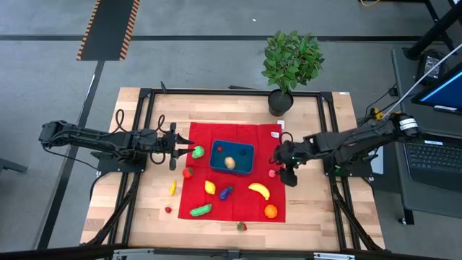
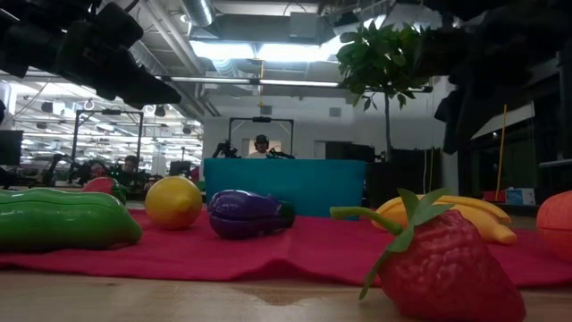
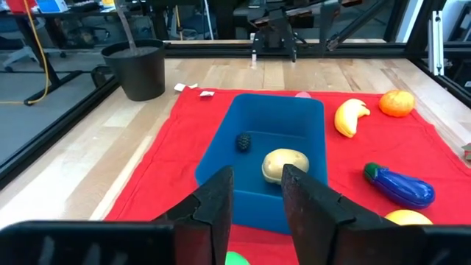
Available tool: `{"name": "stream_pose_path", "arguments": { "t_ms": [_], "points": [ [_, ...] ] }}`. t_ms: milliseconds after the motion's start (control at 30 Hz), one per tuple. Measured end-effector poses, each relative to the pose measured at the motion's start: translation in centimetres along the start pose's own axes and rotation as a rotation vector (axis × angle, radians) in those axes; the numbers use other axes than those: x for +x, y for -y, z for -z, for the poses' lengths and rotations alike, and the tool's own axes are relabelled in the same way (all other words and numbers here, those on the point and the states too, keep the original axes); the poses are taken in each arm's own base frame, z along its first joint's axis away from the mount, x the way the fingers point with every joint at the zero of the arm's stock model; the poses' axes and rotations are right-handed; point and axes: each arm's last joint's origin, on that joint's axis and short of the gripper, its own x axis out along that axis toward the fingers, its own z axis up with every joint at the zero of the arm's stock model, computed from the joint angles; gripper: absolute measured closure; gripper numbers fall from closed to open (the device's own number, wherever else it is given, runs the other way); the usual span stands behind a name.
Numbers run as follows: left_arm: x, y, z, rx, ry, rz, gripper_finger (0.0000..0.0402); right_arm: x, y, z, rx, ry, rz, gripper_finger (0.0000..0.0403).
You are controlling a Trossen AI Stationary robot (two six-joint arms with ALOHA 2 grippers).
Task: Pick and placing Produce into tupperware
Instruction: Put the pink peach into the blue bin
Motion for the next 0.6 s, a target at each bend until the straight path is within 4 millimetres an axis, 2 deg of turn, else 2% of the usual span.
{"name": "stream_pose_path", "arguments": {
  "t_ms": [233, 600],
  "points": [
    [0.0, 0.0, 0.0, -0.007, -0.001, 0.0, 0.0279, 0.4, -1.1, 0.6, -0.04, 0.037, 0.117, 0.0192],
    [0.0, 0.0, 0.0, -0.007, -0.004, 0.0, 0.0285, 3.8, -1.8, 1.0, -0.025, -0.036, 0.164, 0.0192]
  ]
}}
